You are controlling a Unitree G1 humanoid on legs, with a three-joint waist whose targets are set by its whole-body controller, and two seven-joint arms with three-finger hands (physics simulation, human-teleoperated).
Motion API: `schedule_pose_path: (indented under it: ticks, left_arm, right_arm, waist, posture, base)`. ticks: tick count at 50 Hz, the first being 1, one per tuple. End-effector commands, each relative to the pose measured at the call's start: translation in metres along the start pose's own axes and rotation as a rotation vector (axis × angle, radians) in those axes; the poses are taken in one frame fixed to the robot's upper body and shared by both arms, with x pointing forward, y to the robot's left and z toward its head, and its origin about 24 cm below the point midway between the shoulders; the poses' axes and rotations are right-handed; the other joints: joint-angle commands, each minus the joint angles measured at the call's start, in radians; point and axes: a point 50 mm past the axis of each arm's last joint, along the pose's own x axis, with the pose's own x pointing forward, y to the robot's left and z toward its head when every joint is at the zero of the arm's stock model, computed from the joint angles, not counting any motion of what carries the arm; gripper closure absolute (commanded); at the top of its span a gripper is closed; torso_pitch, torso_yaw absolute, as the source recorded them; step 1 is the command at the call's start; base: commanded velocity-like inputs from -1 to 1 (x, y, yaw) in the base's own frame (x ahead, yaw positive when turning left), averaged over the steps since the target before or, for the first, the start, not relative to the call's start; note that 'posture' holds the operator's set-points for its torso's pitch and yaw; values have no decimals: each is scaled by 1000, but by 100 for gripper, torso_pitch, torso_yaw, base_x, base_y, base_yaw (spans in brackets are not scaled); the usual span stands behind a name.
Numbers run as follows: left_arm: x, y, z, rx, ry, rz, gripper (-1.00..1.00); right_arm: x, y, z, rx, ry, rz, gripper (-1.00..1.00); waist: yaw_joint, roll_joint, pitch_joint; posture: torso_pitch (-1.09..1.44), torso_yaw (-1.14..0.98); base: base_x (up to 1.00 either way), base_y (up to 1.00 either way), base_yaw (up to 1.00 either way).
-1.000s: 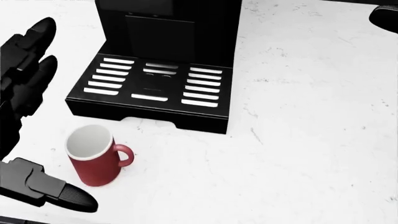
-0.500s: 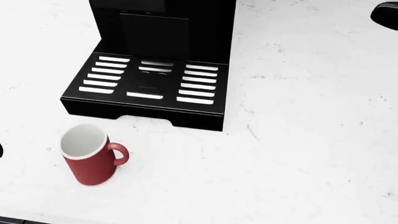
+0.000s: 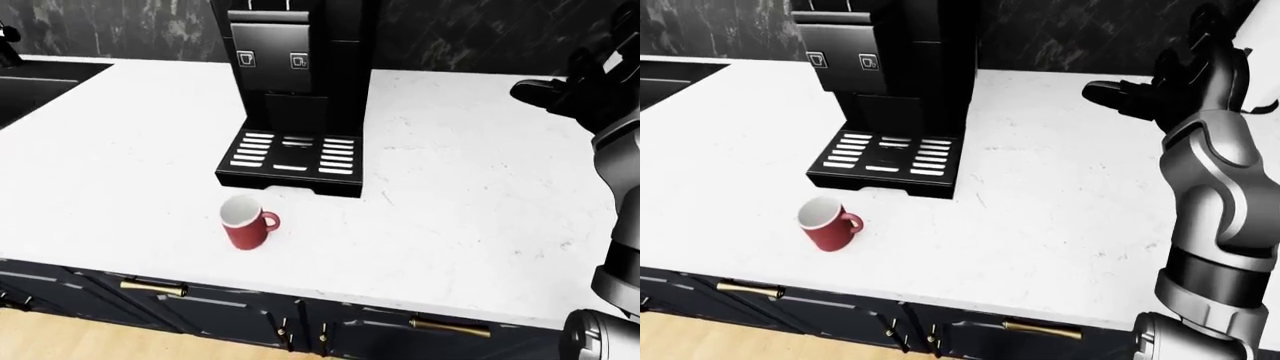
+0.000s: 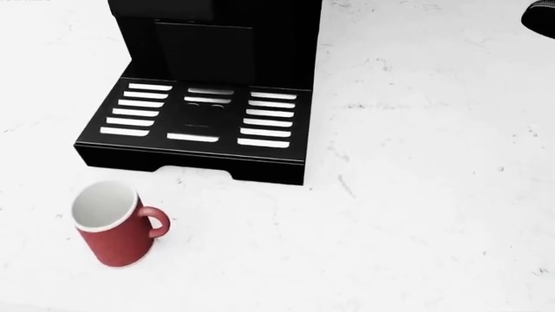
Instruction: Pick the mug from under the coffee machine dispenser and place it on the counter.
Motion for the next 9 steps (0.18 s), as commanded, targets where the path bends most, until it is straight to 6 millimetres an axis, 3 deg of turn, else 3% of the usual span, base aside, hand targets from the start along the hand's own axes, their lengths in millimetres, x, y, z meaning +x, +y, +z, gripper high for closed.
schedule_pose_path:
  ticks: [1,9]
  left_arm:
    - [-5,9,18,22,-88,40,-100]
    - [-9,29,40,45,-151,91,-100]
  right_arm:
    - [-2,1,22,4,-97,7,-100]
    - [-1,1,23,5,-100,7,-100]
  waist:
    - [-1,2,-22]
    - [-5,13,-19]
  posture:
    - [0,0]
    - [0,0]
  base:
    - [0,0,0]
    - [0,0,0]
